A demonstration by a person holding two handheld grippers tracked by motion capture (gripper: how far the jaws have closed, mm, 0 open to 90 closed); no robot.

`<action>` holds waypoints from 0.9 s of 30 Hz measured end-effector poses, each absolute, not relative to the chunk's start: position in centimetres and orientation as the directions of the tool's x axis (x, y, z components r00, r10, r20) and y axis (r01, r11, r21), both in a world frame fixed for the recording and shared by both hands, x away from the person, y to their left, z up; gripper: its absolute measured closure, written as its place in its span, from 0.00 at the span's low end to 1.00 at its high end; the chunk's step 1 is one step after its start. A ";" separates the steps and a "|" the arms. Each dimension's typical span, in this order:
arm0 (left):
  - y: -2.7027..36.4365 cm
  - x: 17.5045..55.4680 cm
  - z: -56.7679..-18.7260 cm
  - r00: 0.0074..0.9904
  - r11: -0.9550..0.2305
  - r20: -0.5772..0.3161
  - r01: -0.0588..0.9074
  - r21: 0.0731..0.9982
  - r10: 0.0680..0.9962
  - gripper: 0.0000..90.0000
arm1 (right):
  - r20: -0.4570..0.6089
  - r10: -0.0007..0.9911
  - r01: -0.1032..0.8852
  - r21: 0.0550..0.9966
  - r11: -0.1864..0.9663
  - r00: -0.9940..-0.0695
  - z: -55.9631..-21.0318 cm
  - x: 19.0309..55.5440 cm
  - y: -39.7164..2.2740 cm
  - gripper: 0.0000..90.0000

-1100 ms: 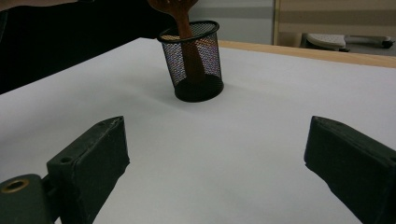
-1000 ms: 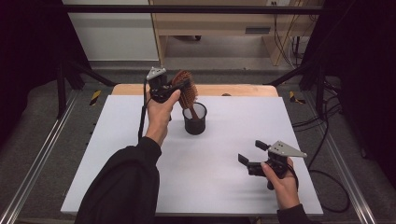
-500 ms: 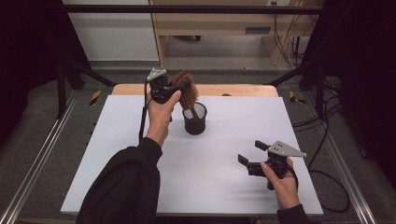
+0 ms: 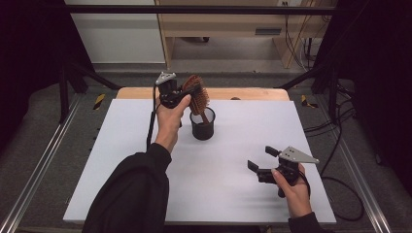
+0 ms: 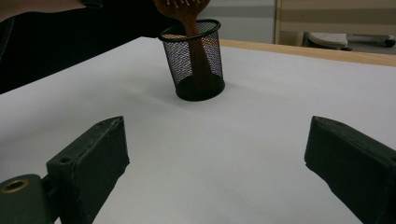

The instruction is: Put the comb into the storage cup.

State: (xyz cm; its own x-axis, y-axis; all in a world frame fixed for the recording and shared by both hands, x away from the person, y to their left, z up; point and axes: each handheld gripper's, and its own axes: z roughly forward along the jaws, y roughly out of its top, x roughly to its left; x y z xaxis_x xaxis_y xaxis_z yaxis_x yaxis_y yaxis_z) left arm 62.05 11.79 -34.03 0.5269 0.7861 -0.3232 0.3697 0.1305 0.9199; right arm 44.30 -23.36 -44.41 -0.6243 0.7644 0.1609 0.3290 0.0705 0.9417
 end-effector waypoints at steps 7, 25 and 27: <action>11.7 62.1 -34.2 0.526 0.129 -0.323 0.371 0.920 0.787 0.57 | 0.162 0.763 0.328 0.942 0.070 -0.626 -44.4 44.3 -23.3 0.07; 12.8 62.8 -35.0 0.514 0.147 -0.339 0.378 0.914 0.788 0.55 | 0.161 0.758 0.330 0.941 0.076 -0.632 -44.4 44.3 -23.2 0.07; 12.9 62.9 -35.1 0.511 0.147 -0.338 0.377 0.914 0.790 0.55 | 0.162 0.756 0.332 0.940 0.077 -0.634 -44.4 44.3 -23.2 0.07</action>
State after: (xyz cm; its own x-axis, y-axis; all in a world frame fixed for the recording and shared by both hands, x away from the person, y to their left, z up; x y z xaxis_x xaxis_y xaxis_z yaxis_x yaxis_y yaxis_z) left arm 62.90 12.87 -35.07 0.5115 0.7901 -0.3378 0.3774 0.1466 0.9144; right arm 44.28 -23.20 -44.45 -0.6337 0.7564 0.1620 0.3318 0.0766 0.9402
